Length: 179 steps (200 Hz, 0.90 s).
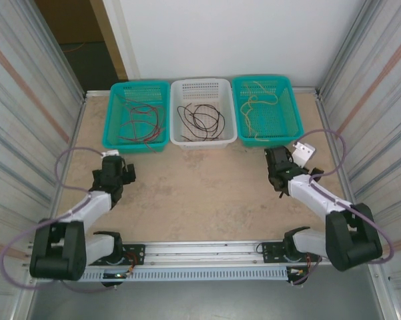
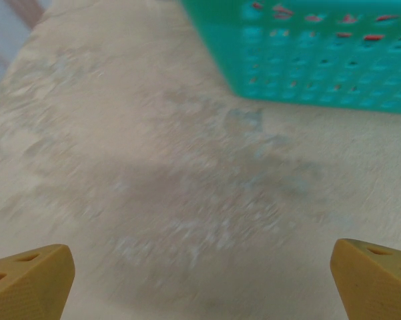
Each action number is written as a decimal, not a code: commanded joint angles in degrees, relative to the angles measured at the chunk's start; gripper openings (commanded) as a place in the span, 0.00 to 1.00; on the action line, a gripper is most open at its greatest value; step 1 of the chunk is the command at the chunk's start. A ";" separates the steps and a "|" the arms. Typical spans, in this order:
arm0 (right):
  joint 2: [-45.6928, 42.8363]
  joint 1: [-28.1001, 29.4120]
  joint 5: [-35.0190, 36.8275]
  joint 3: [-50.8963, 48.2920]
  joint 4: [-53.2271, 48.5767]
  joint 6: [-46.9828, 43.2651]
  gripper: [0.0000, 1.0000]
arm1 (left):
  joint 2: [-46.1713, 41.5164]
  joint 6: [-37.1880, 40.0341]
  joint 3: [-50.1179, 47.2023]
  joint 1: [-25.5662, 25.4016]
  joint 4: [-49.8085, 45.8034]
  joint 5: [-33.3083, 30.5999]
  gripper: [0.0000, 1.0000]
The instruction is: Untangle the cables
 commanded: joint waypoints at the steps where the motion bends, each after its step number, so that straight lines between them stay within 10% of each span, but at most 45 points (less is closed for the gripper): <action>1: 3.02 -4.69 -7.92 -4.38 22.05 -12.06 0.99 | 4.07 4.24 2.48 -0.35 13.98 2.14 0.99; 54: 8.21 -8.86 -37.75 -11.99 51.43 -33.41 0.99 | 12.17 6.01 -0.65 1.29 33.78 4.89 0.99; 100: 16.75 -19.89 -65.12 -12.64 59.89 -31.41 0.99 | 16.89 7.21 -3.52 3.02 42.40 12.98 0.99; 179: 16.67 -17.02 -53.19 -11.06 56.31 -29.66 0.99 | 17.83 7.66 -0.33 1.82 38.19 9.86 0.99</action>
